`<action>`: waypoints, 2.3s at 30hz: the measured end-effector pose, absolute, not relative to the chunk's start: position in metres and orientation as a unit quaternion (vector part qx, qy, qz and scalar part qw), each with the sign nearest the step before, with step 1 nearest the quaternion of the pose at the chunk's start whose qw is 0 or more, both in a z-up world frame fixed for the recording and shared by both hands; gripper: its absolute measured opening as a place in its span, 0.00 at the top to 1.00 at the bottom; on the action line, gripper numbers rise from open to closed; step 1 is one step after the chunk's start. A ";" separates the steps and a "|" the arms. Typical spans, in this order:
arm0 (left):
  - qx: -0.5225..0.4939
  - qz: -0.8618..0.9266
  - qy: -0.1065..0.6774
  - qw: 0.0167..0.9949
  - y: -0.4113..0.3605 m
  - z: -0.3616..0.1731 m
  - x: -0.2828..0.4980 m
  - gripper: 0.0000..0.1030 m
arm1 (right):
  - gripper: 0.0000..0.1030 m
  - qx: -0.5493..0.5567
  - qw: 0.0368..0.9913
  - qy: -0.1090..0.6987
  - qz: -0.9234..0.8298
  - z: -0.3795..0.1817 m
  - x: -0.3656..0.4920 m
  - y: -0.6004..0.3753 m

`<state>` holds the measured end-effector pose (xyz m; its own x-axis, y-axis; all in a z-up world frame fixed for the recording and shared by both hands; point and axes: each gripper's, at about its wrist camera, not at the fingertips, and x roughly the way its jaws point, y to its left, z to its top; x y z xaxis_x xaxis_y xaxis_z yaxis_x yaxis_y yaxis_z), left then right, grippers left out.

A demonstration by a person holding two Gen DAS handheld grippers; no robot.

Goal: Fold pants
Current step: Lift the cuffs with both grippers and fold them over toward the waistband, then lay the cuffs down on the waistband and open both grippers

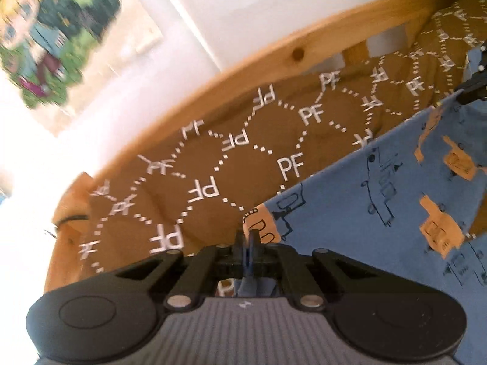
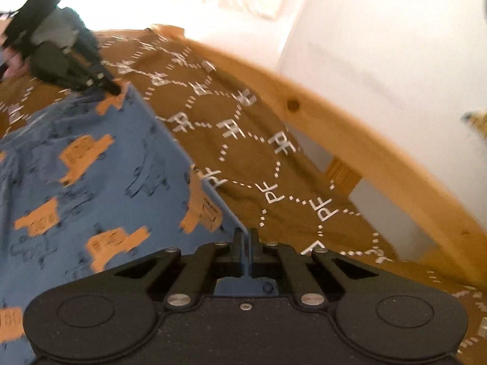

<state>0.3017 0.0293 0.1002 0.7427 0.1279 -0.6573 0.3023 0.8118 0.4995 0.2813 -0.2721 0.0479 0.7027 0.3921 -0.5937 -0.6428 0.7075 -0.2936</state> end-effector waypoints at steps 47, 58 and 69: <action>0.446 -0.135 0.306 0.830 0.048 0.026 0.085 0.98 | 1.00 -0.451 0.826 0.225 0.252 -0.035 0.020 -0.219; 0.452 -0.144 0.343 0.811 0.047 0.000 0.077 0.98 | 1.00 -0.408 0.836 0.267 0.253 -0.056 -0.001 -0.210; 0.432 -0.173 0.364 0.807 0.053 0.004 0.078 0.94 | 0.99 -0.405 0.831 0.275 0.263 -0.061 0.003 -0.213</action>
<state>0.0779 0.0530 0.0042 0.6753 0.0366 -0.7367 0.5932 0.5665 0.5720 0.0026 -0.2131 -0.0611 0.7101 0.2143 -0.6707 -0.6603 0.5336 -0.5285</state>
